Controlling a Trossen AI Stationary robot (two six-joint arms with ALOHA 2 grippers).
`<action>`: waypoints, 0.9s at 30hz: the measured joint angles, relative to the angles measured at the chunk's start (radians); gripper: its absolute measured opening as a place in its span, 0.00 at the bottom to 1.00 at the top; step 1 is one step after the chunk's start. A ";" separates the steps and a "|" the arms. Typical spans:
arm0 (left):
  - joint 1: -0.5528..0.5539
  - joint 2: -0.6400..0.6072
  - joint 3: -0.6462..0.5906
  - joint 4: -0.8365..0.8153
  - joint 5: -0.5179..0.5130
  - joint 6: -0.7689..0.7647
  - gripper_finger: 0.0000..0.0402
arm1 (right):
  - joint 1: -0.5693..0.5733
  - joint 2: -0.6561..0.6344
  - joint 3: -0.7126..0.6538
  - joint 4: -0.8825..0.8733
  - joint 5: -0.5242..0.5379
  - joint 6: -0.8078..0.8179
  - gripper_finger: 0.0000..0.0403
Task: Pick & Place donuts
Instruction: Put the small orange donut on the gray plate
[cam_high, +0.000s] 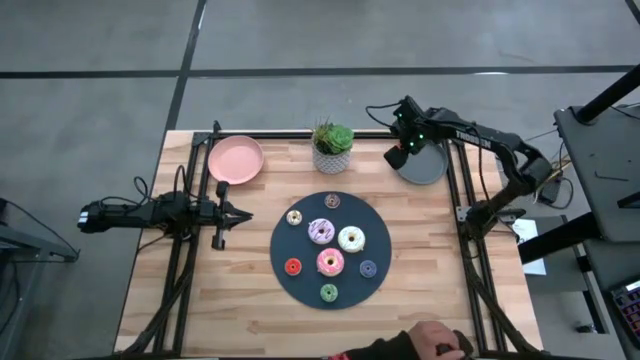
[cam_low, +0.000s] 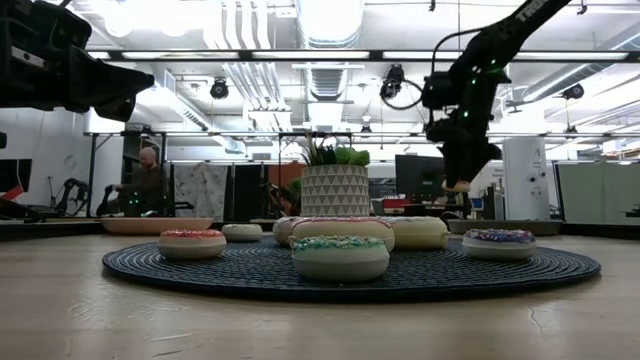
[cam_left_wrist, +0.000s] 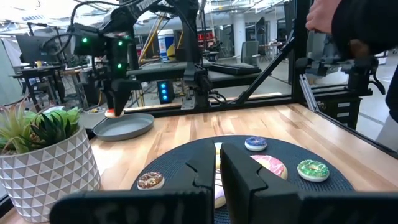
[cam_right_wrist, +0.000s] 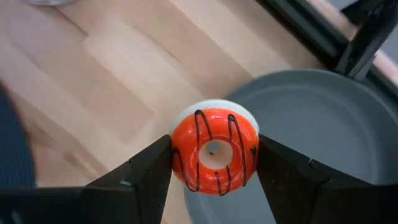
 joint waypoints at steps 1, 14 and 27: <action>0.000 0.000 0.000 0.000 0.000 0.000 0.00 | -0.002 0.014 0.004 0.000 0.010 0.009 0.52; -0.001 0.000 0.000 0.000 0.000 0.000 0.00 | -0.060 0.111 0.029 0.008 0.074 0.080 0.52; 0.000 0.000 0.000 0.000 0.000 0.000 0.00 | -0.079 0.118 -0.023 0.051 0.106 0.144 0.52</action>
